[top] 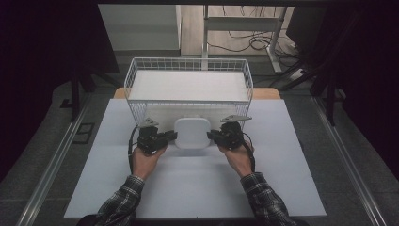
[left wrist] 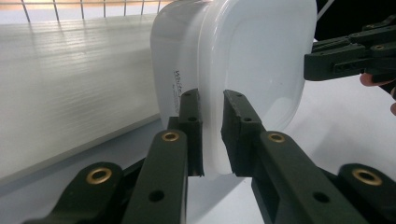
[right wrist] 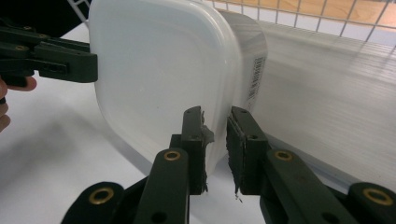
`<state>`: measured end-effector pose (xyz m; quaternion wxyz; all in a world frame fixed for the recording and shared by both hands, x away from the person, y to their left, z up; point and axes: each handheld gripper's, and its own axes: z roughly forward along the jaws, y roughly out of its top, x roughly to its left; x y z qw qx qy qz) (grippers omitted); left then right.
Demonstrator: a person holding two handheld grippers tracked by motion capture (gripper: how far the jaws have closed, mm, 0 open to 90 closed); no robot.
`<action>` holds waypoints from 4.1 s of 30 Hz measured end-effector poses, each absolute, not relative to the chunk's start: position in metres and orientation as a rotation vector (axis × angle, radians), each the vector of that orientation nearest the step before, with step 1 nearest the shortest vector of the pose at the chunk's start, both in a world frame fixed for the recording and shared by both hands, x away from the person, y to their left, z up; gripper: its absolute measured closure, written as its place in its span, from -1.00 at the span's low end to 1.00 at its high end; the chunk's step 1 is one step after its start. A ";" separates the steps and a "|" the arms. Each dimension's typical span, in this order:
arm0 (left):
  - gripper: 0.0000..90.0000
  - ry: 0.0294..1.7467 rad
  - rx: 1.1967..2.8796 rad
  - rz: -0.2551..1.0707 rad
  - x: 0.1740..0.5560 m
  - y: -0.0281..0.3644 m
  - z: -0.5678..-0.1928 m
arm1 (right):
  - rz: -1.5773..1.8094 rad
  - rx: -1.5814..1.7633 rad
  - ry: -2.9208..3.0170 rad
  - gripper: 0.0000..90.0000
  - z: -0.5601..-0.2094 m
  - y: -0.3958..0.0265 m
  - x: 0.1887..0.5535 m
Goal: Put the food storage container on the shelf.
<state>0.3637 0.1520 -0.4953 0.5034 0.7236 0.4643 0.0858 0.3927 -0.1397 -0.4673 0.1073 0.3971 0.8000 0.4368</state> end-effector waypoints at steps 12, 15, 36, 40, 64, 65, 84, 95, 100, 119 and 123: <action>0.72 1.130 1.747 0.215 0.374 0.151 -0.505 | 1.257 1.178 2.371 0.67 -0.475 -0.139 0.406; 0.68 1.114 1.757 0.282 0.375 0.149 -0.502 | 1.263 1.171 2.363 0.59 -0.475 -0.140 0.409; 0.39 1.137 1.703 0.472 0.387 0.142 -0.487 | 1.269 1.153 2.186 0.63 -0.467 -0.131 0.423; 0.04 1.122 1.692 0.406 0.375 0.147 -0.486 | 1.287 1.093 2.228 0.88 -0.462 -0.136 0.411; -0.75 1.050 1.824 0.377 0.268 0.177 -0.511 | 1.351 0.933 2.383 0.97 -0.465 -0.119 0.371; -0.77 1.046 1.834 0.386 0.265 0.177 -0.512 | 1.348 0.929 2.388 0.97 -0.467 -0.118 0.371; -0.92 1.035 1.876 0.451 0.245 0.183 -0.524 | 1.272 0.927 2.461 0.97 -0.495 -0.097 0.381; -0.93 1.017 1.884 0.445 0.247 0.181 -0.526 | 1.222 0.915 2.450 0.97 -0.498 -0.088 0.395; -0.93 1.011 1.893 0.448 0.247 0.180 -0.526 | 1.214 0.908 2.446 0.97 -0.498 -0.085 0.400; -0.93 0.994 1.868 0.391 0.249 0.183 -0.526 | 1.183 0.941 2.402 0.97 -0.496 -0.079 0.429; -0.93 0.993 1.873 0.383 0.249 0.182 -0.526 | 1.177 0.946 2.396 0.97 -0.497 -0.077 0.433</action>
